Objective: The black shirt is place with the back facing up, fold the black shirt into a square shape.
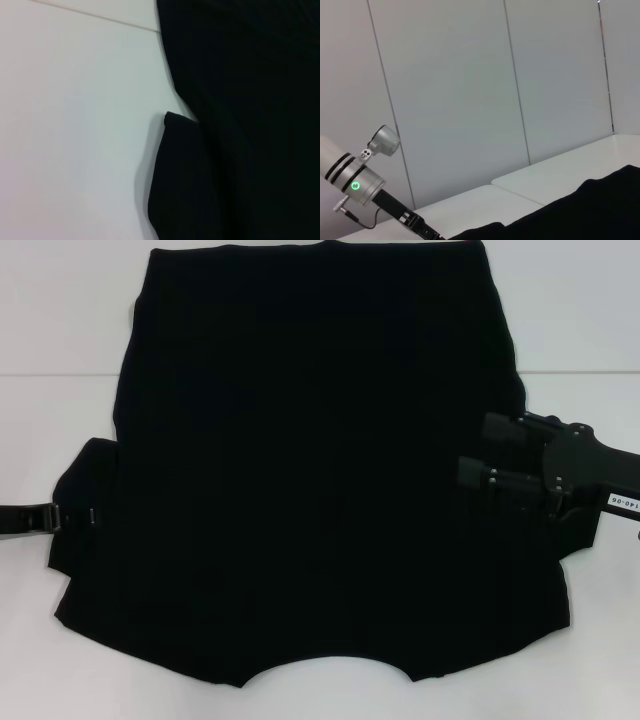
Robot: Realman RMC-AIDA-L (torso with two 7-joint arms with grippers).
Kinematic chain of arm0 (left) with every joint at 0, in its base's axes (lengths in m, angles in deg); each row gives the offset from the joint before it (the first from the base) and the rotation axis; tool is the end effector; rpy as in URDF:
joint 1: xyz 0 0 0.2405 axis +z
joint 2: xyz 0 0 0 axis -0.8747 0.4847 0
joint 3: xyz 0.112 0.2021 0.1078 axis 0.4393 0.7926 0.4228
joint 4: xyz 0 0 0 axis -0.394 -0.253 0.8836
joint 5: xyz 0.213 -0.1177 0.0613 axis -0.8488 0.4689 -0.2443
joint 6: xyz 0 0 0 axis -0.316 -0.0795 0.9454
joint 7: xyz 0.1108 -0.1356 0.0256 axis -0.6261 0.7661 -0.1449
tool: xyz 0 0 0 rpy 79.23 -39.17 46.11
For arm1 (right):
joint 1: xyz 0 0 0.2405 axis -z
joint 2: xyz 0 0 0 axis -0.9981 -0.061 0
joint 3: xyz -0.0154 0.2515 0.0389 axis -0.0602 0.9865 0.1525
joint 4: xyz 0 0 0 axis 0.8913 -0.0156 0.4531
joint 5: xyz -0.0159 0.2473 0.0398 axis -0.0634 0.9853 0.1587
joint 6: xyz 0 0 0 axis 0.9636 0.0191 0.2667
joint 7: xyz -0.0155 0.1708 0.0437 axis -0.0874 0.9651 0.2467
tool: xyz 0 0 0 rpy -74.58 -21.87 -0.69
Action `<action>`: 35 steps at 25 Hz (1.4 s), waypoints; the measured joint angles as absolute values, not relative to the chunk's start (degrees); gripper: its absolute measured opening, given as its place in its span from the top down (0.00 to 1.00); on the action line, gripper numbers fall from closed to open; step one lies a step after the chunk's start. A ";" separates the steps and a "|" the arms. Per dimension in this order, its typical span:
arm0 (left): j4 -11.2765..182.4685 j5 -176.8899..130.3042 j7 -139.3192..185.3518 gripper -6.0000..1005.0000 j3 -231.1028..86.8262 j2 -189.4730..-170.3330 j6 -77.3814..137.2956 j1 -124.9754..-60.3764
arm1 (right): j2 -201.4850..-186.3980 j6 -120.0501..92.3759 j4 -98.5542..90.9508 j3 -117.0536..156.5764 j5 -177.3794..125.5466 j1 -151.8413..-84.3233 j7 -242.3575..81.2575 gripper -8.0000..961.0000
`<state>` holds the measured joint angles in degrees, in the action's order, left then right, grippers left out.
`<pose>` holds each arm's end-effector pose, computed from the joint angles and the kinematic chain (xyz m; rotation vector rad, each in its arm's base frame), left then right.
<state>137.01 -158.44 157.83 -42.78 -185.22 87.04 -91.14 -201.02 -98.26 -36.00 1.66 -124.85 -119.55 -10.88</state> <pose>-0.3732 0.4174 0.0447 -1.9018 -1.5266 -0.1635 0.2607 0.3879 0.0009 -2.5502 0.5056 0.9249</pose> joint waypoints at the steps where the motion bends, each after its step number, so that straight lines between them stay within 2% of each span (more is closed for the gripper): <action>1: 137.04 -158.44 157.89 0.30 -42.78 -185.22 86.97 -91.15 | -201.02 -98.25 -36.00 1.68 -124.85 -119.55 -10.89 0.13; 35: 137.88 -160.70 158.03 0.39 -42.83 -185.18 89.66 -91.25 | -201.02 -98.26 -36.00 1.71 -124.85 -119.55 -11.09 0.13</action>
<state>137.88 -160.70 158.03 -42.83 -185.18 89.66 -91.25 -201.02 -98.26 -36.00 1.71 -124.85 -119.55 -11.09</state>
